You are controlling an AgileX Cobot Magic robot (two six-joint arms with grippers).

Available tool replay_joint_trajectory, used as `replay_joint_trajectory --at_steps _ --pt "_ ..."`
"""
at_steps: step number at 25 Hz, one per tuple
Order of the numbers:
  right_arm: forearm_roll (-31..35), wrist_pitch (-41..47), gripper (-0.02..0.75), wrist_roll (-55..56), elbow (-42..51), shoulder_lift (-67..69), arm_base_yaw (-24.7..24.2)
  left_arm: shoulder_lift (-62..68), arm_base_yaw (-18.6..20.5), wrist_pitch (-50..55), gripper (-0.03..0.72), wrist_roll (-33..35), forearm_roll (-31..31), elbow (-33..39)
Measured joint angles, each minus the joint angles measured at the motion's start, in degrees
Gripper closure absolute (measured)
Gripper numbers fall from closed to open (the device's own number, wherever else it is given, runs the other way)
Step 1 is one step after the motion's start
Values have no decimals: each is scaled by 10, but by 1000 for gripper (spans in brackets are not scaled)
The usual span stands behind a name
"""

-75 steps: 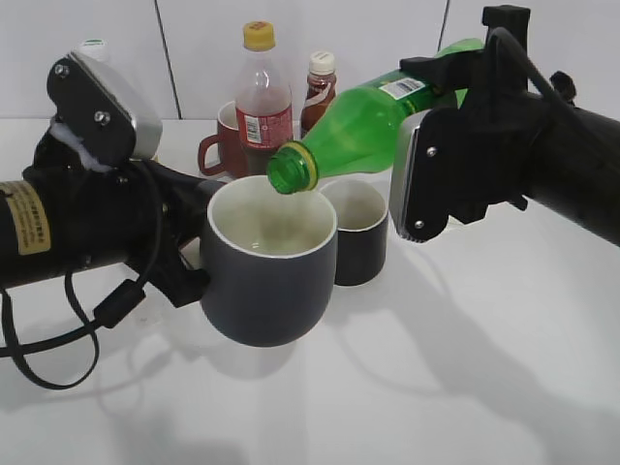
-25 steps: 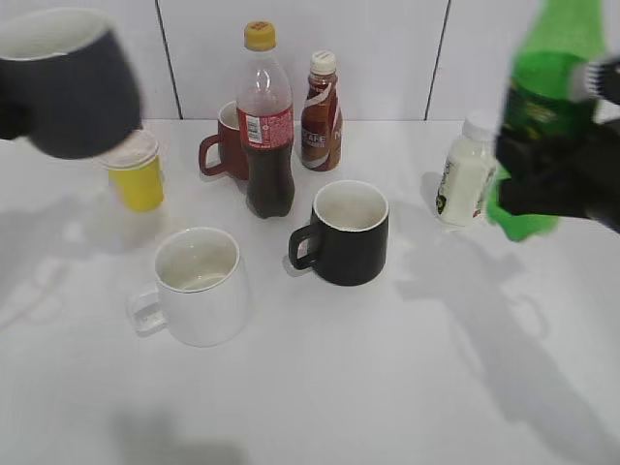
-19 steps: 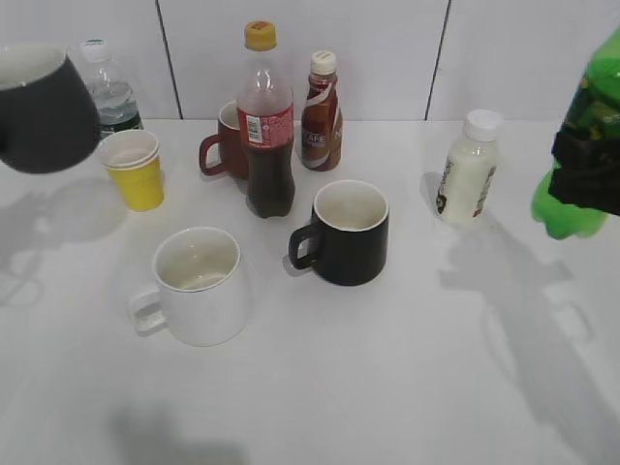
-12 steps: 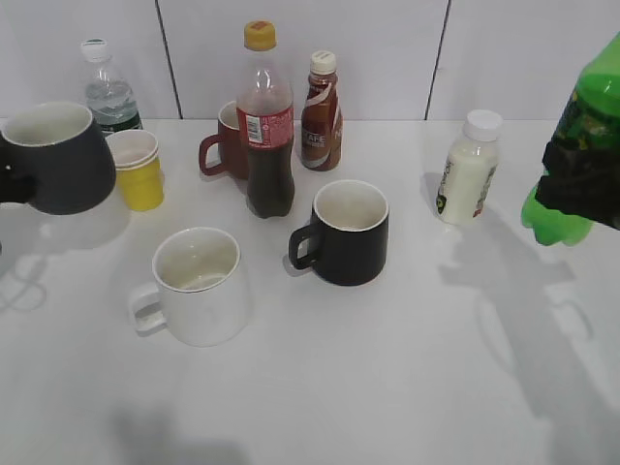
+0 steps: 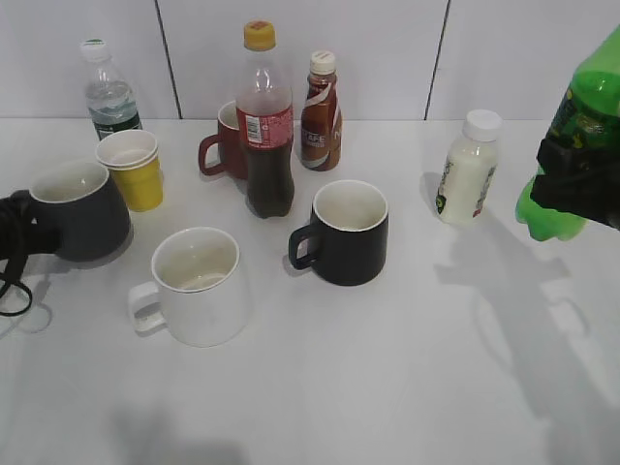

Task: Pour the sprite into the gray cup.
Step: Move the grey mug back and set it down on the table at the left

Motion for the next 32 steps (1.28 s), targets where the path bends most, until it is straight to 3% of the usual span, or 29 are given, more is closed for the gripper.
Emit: replay_joint_trajectory --at_steps 16,23,32 --pt "-6 -1 345 3 0 0 0 19 0 -20 617 0 4 22" --pt "-12 -1 345 7 0 0 0 18 1 -66 547 -7 16 66" --pt "-15 -1 345 21 0 0 0 13 1 -91 398 -7 18 110"
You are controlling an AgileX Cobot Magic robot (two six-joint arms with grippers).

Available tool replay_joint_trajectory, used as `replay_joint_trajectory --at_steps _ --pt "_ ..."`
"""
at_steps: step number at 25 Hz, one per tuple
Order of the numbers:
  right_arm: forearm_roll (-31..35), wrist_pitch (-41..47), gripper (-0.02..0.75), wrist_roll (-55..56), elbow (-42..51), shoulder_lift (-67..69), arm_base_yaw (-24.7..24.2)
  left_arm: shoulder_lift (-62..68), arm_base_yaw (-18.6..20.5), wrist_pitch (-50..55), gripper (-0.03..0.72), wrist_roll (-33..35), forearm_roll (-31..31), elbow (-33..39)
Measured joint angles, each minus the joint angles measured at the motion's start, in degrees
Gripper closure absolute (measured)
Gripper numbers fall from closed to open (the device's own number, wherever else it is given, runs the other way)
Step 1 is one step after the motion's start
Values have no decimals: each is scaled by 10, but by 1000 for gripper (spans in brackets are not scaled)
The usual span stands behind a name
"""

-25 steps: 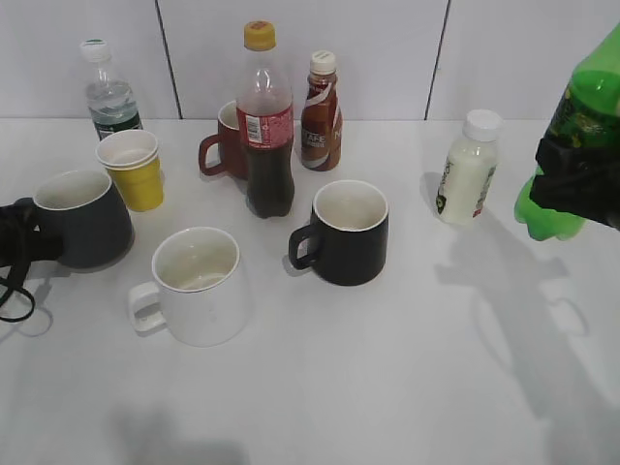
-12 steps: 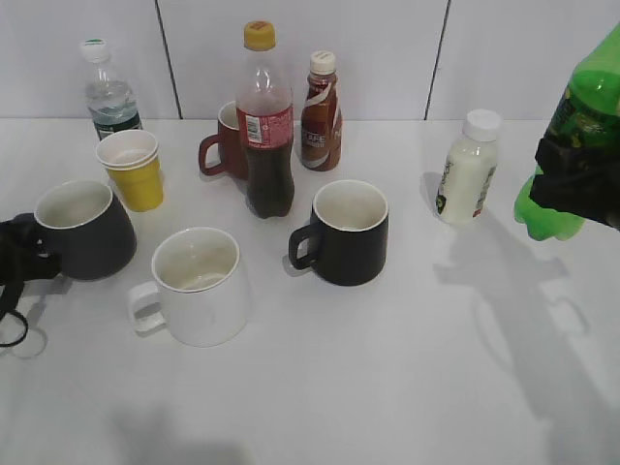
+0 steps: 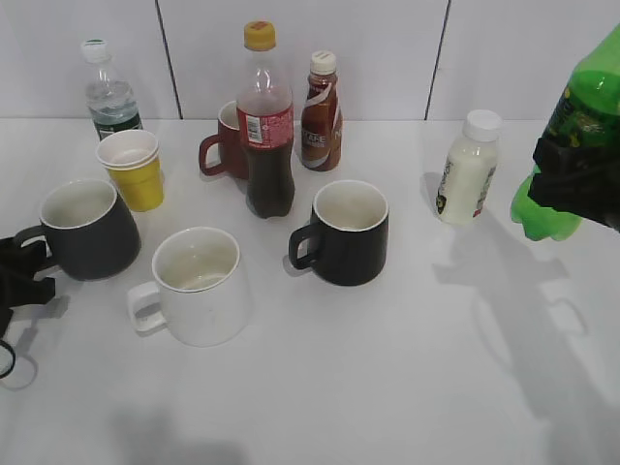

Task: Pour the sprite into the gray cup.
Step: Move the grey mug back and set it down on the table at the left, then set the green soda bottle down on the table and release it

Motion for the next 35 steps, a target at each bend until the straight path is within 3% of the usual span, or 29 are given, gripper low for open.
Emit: replay_joint_trajectory --at_steps 7,16,27,35 --pt "28 -4 345 0 0 27 0 -26 0 11 372 -1 5 24" --pt "33 -54 345 2 0 67 0 -44 0 13 328 -1 61 44" --pt "49 -158 345 5 0 171 0 -110 0 13 319 -1 76 77" --pt "29 -163 345 32 0 225 0 -159 0 14 319 -1 79 84"
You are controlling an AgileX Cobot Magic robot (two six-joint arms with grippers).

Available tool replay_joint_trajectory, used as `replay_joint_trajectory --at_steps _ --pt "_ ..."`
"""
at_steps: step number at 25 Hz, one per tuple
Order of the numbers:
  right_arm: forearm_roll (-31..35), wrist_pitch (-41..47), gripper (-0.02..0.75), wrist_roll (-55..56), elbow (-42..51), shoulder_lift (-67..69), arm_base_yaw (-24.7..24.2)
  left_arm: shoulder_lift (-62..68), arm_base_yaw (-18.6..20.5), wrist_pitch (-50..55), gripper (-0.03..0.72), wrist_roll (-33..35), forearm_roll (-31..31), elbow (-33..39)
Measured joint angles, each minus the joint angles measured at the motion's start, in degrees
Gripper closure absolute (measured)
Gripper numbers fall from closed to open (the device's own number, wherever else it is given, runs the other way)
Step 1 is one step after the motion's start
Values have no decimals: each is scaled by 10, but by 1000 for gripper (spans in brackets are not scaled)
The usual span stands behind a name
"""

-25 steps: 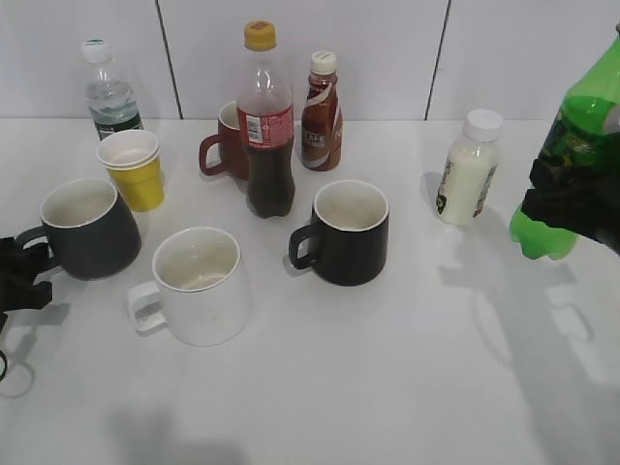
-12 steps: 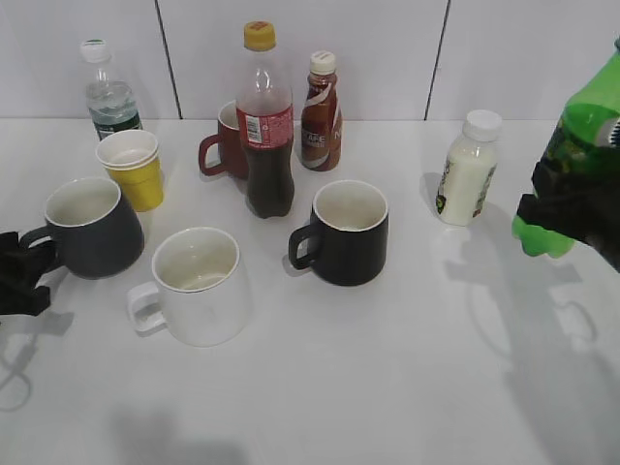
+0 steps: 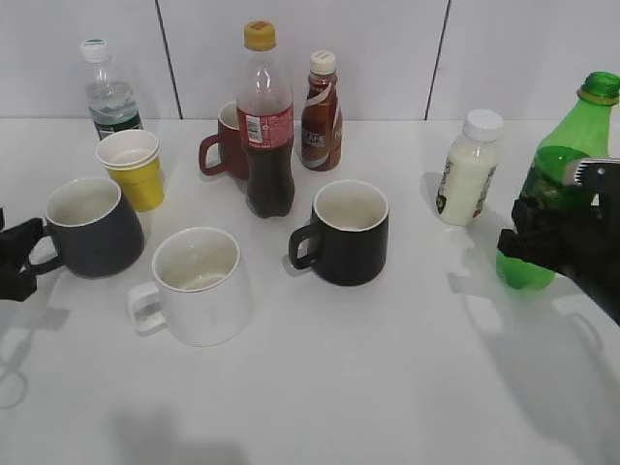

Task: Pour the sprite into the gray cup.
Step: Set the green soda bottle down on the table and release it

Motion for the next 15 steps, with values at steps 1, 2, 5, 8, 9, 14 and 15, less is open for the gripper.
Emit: replay_joint_trajectory --at_steps 1,2,5,8,9,14,15 --pt "-5 -1 345 0 0 1 0 -9 0 0 319 0 1 0" --pt "-9 -1 332 0 0 1 0 -17 0 0 319 0 1 0" --pt "-16 -2 212 0 0 2 0 -37 0 0 319 0 1 0" --pt "-17 -12 164 0 1 2 0 -50 0 0 319 0 1 0" --pt "-17 -21 160 0 1 2 0 -54 0 0 319 -1 1 0" --pt "-20 -28 152 -24 1 -19 0 -81 0 0 319 -11 1 0" --pt "-21 -28 150 -28 1 -34 0 -90 0 1 319 -16 2 0"
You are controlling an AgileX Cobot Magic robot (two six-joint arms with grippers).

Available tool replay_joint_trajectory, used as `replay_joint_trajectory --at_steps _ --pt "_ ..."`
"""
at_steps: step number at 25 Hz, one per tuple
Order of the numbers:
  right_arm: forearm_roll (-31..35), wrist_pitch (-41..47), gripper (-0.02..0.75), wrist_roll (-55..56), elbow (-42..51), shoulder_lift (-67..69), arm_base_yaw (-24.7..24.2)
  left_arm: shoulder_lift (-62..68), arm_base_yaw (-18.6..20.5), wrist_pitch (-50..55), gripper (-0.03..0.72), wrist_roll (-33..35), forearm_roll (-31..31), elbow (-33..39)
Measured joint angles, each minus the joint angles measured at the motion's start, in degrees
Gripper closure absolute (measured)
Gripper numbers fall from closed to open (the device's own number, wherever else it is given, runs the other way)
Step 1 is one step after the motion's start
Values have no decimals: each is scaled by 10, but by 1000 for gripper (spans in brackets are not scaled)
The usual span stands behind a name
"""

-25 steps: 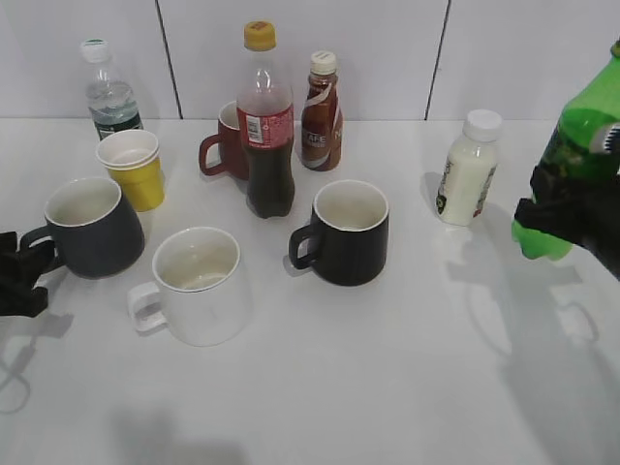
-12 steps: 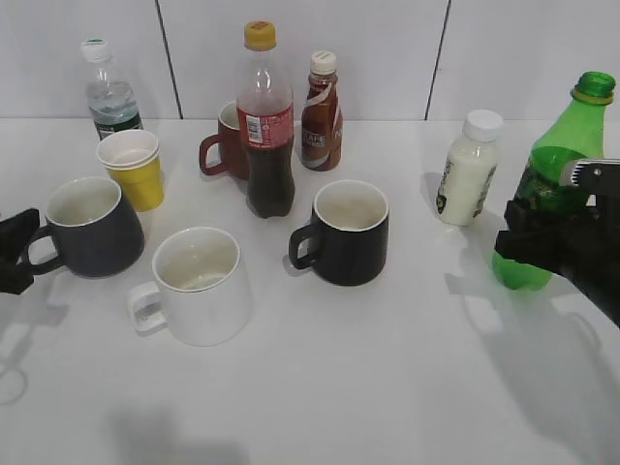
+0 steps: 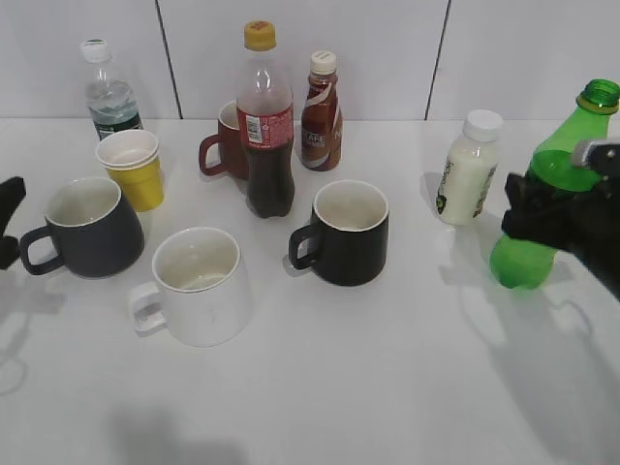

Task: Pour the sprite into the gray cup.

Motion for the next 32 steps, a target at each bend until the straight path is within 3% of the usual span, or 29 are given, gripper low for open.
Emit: replay_joint_trajectory --at_steps 4,7,11,16,23,27,32 --pt "-7 4 143 -26 -10 -86 0 -61 0 26 319 -44 -14 -3" --pt "-12 82 142 -64 -46 -185 0 -147 0 181 319 -96 -33 -34" --pt "-16 333 142 -100 -129 -332 0 -280 0 453 319 -162 -37 -106" --pt "-19 624 143 -121 -206 -477 0 -454 0 718 319 -179 -48 -185" --pt "-24 941 143 -104 -212 -617 0 -653 0 1003 316 -176 -85 -216" --pt "-65 1123 143 -47 -212 -665 0 -735 0 1156 314 -144 -128 -216" --pt "-142 1237 145 19 -166 -757 0 -821 0 1312 314 -103 -129 -217"
